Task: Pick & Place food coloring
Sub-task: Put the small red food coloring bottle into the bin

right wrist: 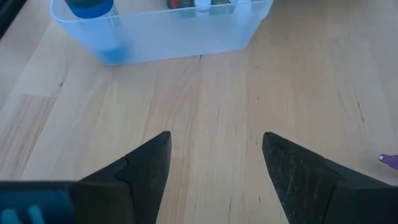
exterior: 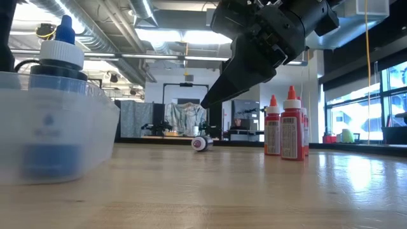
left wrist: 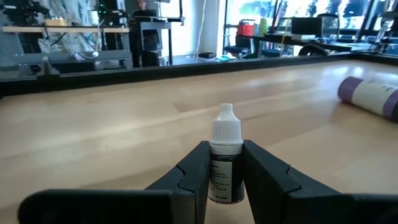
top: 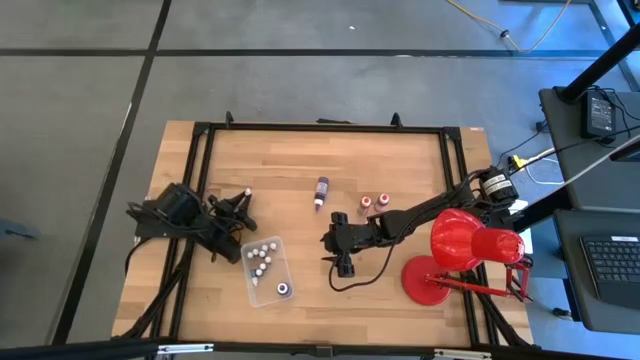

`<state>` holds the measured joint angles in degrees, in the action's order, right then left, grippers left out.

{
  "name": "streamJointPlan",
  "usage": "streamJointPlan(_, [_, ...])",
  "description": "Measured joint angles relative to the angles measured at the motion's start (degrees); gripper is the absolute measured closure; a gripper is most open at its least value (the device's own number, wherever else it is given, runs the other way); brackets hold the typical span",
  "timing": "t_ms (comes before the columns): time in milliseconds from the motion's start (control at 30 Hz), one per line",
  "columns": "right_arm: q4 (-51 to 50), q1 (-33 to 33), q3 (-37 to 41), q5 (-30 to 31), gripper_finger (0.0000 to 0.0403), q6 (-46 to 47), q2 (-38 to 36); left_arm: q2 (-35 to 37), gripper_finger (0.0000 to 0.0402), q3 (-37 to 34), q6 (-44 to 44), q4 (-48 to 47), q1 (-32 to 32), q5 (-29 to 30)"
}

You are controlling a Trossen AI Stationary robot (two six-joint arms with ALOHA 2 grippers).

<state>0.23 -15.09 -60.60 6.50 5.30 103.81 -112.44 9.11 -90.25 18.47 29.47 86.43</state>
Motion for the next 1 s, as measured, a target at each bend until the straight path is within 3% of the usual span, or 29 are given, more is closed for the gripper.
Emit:
streamJointPlan(267, [-0.02,0.0,0.0,-0.02,0.0147,-1.09,0.0,-5.16,0.0318,2.41,-1.95,-0.13,-0.83,1.84])
streamJointPlan(1000, [-0.09,0.0,0.0,-0.02,0.0147,-1.09,0.0,-5.0,0.0303,2.62,-0.47,-0.54,-0.48,1.52])
